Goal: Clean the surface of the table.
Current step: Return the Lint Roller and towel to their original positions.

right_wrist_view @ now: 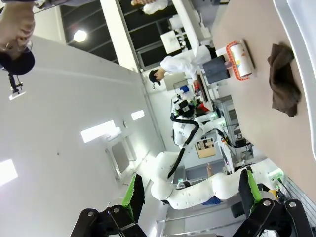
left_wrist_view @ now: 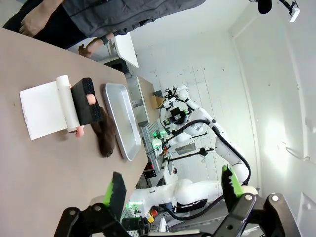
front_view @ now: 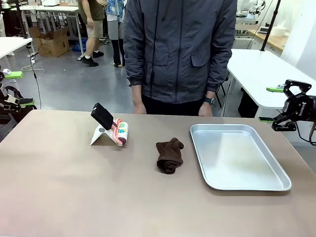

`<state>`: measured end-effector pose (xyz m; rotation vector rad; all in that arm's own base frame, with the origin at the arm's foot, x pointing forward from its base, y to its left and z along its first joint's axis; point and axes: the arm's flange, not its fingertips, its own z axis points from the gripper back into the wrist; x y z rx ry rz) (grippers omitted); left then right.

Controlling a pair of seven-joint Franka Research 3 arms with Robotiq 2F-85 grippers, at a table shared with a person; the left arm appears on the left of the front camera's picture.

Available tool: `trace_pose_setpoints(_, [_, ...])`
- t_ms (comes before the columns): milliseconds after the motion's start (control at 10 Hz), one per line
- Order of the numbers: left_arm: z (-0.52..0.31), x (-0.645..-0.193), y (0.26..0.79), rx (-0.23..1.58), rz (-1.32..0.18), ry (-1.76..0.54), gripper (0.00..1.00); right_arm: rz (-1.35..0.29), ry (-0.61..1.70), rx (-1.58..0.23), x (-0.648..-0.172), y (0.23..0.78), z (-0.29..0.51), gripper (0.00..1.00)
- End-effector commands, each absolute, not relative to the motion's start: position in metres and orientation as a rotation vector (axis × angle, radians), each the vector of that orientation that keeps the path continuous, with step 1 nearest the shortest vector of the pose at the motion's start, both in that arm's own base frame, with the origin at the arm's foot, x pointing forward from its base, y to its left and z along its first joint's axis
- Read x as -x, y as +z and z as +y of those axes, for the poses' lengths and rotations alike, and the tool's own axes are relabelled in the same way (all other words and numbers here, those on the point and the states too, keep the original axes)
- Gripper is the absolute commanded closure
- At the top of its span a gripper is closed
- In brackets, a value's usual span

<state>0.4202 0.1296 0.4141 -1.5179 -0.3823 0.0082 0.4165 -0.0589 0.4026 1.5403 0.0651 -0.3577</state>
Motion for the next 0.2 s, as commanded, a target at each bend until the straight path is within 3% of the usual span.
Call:
trace_pose_setpoints(0, [0.1272,-0.4155,0.4144,1.528,-0.391,-0.002,0.00,0.078,-0.347,-1.536,-0.4190,0.4066,-0.0643,0.00])
trace_pose_setpoints(100, [0.1272,-0.4155,0.4144,1.528,-0.391,-0.002,0.00,0.078,-0.347,-1.536,-0.4190,0.4066,-0.0643,0.00])
